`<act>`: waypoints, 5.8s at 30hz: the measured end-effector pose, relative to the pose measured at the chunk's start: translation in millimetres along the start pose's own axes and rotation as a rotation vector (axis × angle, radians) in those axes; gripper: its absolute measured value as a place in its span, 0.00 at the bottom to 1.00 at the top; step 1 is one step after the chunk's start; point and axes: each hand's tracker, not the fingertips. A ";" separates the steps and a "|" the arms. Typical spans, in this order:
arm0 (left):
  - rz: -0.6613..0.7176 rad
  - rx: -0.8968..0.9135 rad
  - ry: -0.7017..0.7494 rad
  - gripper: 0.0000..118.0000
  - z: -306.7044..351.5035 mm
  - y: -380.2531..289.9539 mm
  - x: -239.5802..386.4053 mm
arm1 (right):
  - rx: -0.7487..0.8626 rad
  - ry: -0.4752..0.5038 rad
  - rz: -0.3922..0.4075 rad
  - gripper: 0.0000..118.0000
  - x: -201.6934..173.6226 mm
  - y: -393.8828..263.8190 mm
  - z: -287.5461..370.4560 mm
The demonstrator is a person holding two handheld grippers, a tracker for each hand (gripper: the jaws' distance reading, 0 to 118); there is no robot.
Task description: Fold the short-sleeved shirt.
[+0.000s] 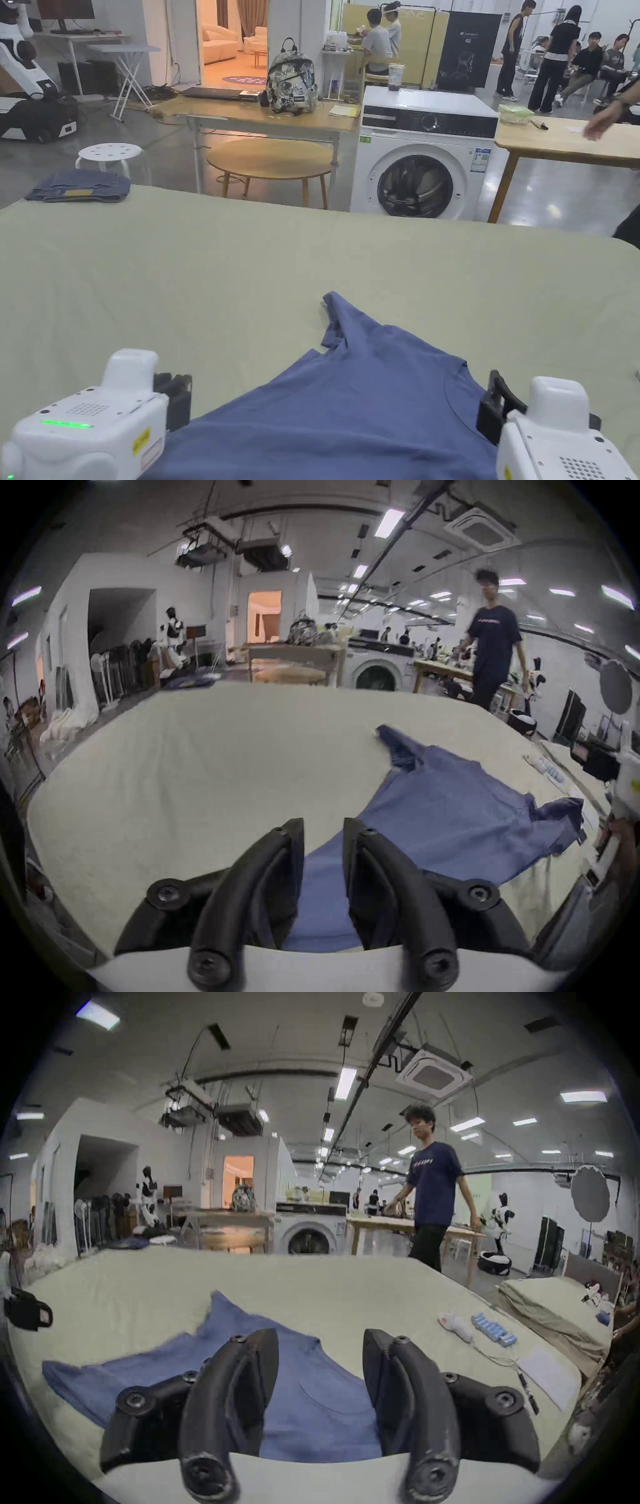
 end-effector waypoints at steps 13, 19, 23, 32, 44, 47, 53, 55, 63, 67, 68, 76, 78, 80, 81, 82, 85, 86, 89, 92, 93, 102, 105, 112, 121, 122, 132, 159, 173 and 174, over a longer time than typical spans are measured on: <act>0.002 0.158 0.107 0.00 11.4 32.8 56.8 | 0.057 0.098 -0.060 0.00 -46.0 20.6 -1.4; -0.048 0.167 0.154 0.00 24.2 29.7 44.7 | 0.059 0.150 -0.023 0.00 -57.2 19.3 0.2; -0.013 0.124 0.167 0.00 32.0 21.1 13.8 | 0.040 0.184 0.006 0.00 -67.2 12.4 -2.0; 0.133 -0.077 0.223 0.00 40.2 -2.8 -79.6 | -0.055 0.248 0.045 0.00 -84.8 -9.7 -18.2; 0.387 -0.366 0.141 0.29 -5.5 -42.0 -155.5 | -0.157 0.277 0.077 0.00 -97.0 -35.9 -33.7; 0.428 -0.440 0.162 0.29 -22.8 -49.7 -158.2 | -0.176 0.275 0.082 0.00 -97.2 -40.1 -36.3; 0.413 -0.490 0.190 0.29 -36.3 -59.4 -132.4 | -0.207 0.276 0.089 0.00 -92.9 -48.4 -40.5; 0.383 -0.493 0.204 0.29 -40.1 -63.7 -136.0 | -0.219 0.272 0.089 0.00 -92.2 -50.6 -42.7; 0.288 -0.495 0.209 0.00 -42.8 -65.5 -123.4 | -0.266 0.276 0.087 0.00 -88.7 -56.8 -60.6; 0.268 -0.463 0.197 0.00 -35.6 -64.3 -123.6 | -0.297 0.282 0.080 0.00 -79.3 -45.4 -90.4; 0.261 -0.441 0.195 0.00 -32.7 -63.3 -122.2 | -0.309 0.283 0.080 0.00 -75.4 -39.8 -102.4; 0.225 -0.311 0.219 0.00 -17.9 -53.2 -98.9 | -0.474 0.316 0.112 0.02 -65.5 5.7 -233.4; 0.232 -0.305 0.219 0.00 -20.7 -54.9 -100.4 | -0.523 0.318 0.152 0.20 -68.9 11.8 -268.9; 0.231 -0.322 0.221 0.00 -23.1 -56.7 -99.3 | -0.593 0.347 0.200 0.43 -74.9 14.6 -302.6; 0.229 -0.330 0.224 0.00 -23.6 -57.8 -99.5 | -0.619 0.346 0.223 0.56 -79.3 14.3 -318.1; 0.231 -0.340 0.226 0.00 -26.3 -60.0 -102.6 | -0.646 0.364 0.238 0.58 -82.9 13.8 -333.5; 0.253 -0.358 0.228 0.00 -26.0 -63.7 -107.6 | -0.696 0.380 0.277 0.58 -95.2 8.6 -370.1; 0.255 -0.362 0.230 0.00 -28.3 -65.0 -110.3 | -0.718 0.384 0.277 0.58 -99.3 6.3 -380.8; 0.254 -0.382 0.231 0.00 -29.8 -67.3 -110.4 | -0.791 0.388 0.277 0.58 -110.3 -5.8 -403.5; 0.257 -0.389 0.234 0.00 -30.7 -67.9 -109.5 | -0.824 0.383 0.287 0.58 -116.2 -17.2 -408.4; 0.260 -0.388 0.235 0.00 -30.5 -68.0 -109.1 | -0.812 0.379 0.278 0.57 -115.3 -15.0 -404.3; 0.240 -0.377 0.230 0.00 -31.5 -66.4 -110.2 | -0.708 0.356 0.298 0.03 -118.4 -11.9 -364.7; 0.233 -0.348 0.225 0.00 -24.3 -60.3 -109.0 | -0.619 0.336 0.287 0.03 -108.2 0.7 -342.4; 0.181 -0.212 0.177 0.00 1.1 -18.3 -92.3 | -0.410 0.273 0.223 0.03 -69.0 72.1 -274.4; 0.087 0.022 0.100 0.00 22.1 95.0 -69.4 | -0.150 0.132 0.139 0.03 6.3 181.7 -190.4; 0.084 0.049 0.091 0.00 23.6 111.2 -65.9 | -0.119 0.115 0.128 0.03 15.3 193.5 -182.2; 0.031 0.266 0.033 0.00 28.4 281.9 -42.2 | 0.078 -0.018 0.037 0.03 88.9 286.3 -133.5; -0.035 0.478 0.149 0.00 -12.2 457.6 -22.9 | 0.291 -0.068 -0.025 0.03 78.1 413.9 -172.3; -0.051 0.330 0.135 0.00 -48.8 334.1 -35.2 | 0.158 -0.063 0.080 0.03 72.0 296.6 -169.6; -0.052 0.319 0.131 0.00 -47.3 321.7 -35.2 | 0.147 -0.064 0.088 0.03 72.4 285.8 -165.9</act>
